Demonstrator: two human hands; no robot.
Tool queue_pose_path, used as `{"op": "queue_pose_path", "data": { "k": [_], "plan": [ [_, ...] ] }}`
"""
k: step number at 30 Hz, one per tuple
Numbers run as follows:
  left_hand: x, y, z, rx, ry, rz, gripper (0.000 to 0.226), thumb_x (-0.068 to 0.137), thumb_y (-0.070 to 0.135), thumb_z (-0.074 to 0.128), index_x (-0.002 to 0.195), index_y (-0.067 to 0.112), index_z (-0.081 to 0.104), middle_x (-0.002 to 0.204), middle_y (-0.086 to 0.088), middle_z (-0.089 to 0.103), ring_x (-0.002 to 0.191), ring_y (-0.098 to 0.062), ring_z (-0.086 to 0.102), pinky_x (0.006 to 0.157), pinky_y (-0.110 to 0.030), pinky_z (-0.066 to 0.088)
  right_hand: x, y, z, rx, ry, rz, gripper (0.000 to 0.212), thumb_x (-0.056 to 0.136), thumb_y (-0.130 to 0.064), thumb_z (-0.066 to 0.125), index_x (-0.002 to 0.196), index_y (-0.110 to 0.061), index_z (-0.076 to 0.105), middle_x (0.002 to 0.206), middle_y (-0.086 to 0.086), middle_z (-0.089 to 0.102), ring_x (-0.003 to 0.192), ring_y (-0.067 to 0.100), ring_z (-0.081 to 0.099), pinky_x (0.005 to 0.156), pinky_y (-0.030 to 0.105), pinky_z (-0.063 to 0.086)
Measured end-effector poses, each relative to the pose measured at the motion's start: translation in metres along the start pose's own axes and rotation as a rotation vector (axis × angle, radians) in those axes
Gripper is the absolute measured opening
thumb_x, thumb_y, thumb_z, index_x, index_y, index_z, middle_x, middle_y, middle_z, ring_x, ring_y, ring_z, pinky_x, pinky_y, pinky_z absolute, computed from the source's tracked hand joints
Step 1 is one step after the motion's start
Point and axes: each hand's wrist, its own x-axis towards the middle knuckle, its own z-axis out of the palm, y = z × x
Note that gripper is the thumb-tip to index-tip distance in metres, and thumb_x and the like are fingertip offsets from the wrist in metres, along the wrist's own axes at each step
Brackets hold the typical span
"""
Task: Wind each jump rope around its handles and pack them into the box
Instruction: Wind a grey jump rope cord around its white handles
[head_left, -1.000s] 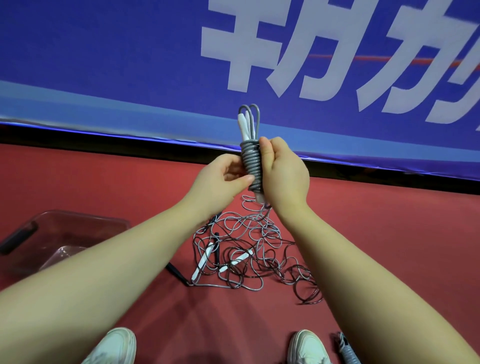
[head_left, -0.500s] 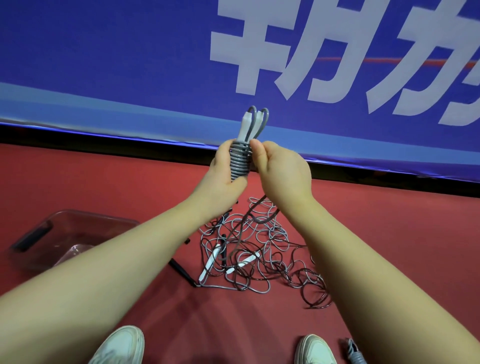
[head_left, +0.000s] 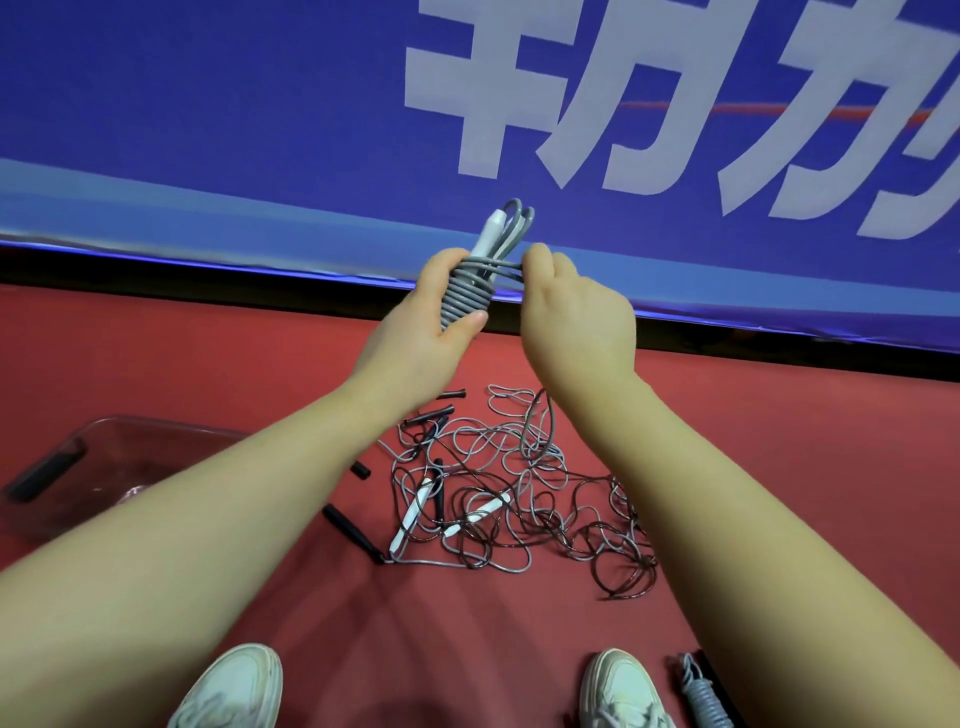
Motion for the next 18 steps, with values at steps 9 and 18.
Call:
{"op": "queue_pose_path", "data": {
  "k": [9,18],
  "plan": [
    [0.005,-0.003,0.004,-0.082,0.004,-0.070,0.049,0.093,0.020,0.055,0.136,0.032,0.036,0.083,0.007,0.058,0.073,-0.021,0.056,0.078,-0.040,0.050,0.013,-0.001,0.017,0.419,-0.083,0.180,0.022,0.098,-0.016,0.033,0.108,-0.008,0.051,0.086,0.004,0.051,0.078,0.030,0.046,0.057,0.033,0.028],
    [0.010,-0.007,-0.012,-0.572,-0.060,-0.235,0.039,0.096,0.016,0.053,0.126,0.037,0.039,0.084,-0.002,0.058,0.062,-0.021,0.055,0.046,-0.024,0.041,0.015,0.022,0.018,0.564,-0.081,-0.214,0.042,0.099,-0.013,0.035,0.136,-0.028,0.047,0.092,-0.006,0.050,0.087,0.014,0.046,0.075,0.031,0.039]
  ]
}}
